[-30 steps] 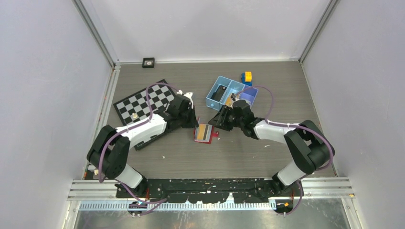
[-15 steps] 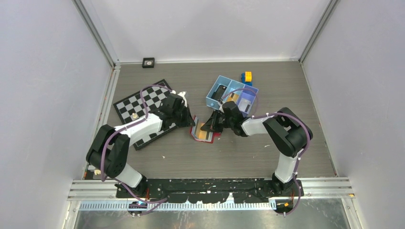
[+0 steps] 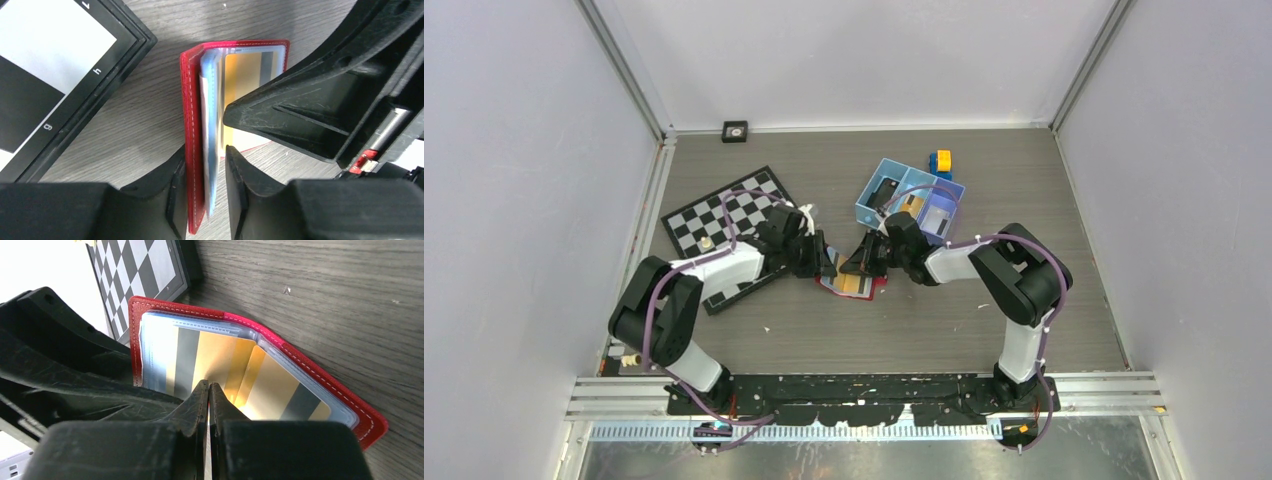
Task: Take the credit cards out of the card holder
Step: Remove the credit card from the card holder.
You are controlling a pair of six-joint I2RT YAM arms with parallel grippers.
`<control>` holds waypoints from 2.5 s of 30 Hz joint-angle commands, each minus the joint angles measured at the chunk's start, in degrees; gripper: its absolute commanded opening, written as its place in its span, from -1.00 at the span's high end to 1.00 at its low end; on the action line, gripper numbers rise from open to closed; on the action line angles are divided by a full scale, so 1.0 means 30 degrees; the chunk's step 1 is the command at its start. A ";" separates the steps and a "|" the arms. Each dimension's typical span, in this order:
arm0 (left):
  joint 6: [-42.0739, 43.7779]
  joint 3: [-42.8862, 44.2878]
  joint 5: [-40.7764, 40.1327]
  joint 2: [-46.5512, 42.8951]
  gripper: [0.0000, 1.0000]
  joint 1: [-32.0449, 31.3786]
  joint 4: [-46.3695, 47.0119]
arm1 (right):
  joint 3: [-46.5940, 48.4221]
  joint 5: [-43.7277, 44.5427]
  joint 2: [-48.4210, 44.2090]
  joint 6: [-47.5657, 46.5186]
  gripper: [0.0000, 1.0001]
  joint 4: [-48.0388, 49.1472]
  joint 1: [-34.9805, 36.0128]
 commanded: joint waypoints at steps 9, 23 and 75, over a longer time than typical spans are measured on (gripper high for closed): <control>-0.0427 0.0345 0.1344 0.1094 1.00 0.0625 0.1415 | -0.0614 0.1119 -0.2146 -0.0440 0.87 -0.0390 -0.0222; -0.4928 -0.3429 0.5627 -0.1122 1.00 0.2377 0.9787 | -0.1475 0.0860 -0.3330 0.0148 0.38 -0.0532 -0.1332; -1.0960 -0.5495 0.9295 -0.1529 0.63 0.2622 2.0090 | -0.4932 -0.2377 -0.6904 0.3329 0.99 0.8895 -0.2043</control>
